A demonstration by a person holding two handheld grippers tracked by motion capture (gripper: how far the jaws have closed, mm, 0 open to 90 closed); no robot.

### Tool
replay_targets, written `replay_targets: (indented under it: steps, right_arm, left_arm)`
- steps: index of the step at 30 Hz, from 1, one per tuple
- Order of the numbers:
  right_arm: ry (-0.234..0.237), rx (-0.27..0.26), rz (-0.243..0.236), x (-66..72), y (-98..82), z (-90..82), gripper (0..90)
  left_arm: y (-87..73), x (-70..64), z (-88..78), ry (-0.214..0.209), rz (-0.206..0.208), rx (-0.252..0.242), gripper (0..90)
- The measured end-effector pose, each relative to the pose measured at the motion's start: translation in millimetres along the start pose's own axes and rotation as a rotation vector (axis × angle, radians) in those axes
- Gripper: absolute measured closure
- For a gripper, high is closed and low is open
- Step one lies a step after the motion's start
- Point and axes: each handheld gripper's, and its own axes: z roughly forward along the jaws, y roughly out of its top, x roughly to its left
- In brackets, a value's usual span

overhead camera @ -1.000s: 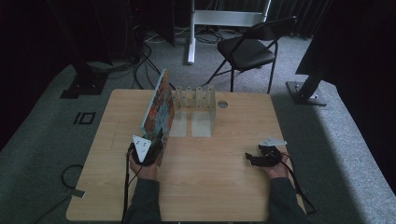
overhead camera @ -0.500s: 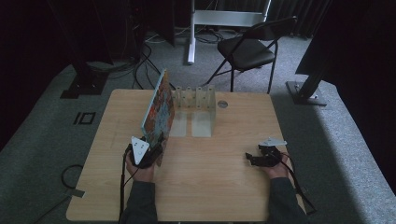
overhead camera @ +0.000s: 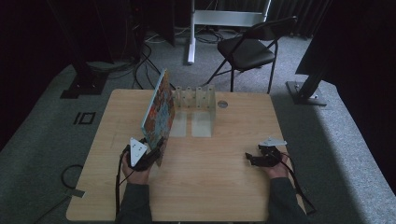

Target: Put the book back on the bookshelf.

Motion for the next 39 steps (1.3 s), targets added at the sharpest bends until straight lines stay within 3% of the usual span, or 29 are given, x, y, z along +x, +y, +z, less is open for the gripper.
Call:
replay_targets:
  steps: [7,16,31,39]
  right_arm:
    - [0.000,0.000,0.000,0.0,0.0,0.0,23.6]
    - [0.000,0.000,0.000,0.0,0.0,0.0,23.6]
    - [0.000,0.000,0.000,0.0,0.0,0.0,23.6]
    - [0.000,0.000,0.001,0.1,0.0,0.0,23.6]
  left_arm:
    - [-0.1,1.9,-6.1,-0.033,0.015,0.019,51.9]
    - [-8.3,6.5,-13.9,-0.124,0.020,0.056,51.1]
    - [-21.5,10.5,-23.1,-0.169,0.033,0.117,50.9]
    - [-32.2,14.8,-30.9,-0.173,0.036,0.161,50.9]
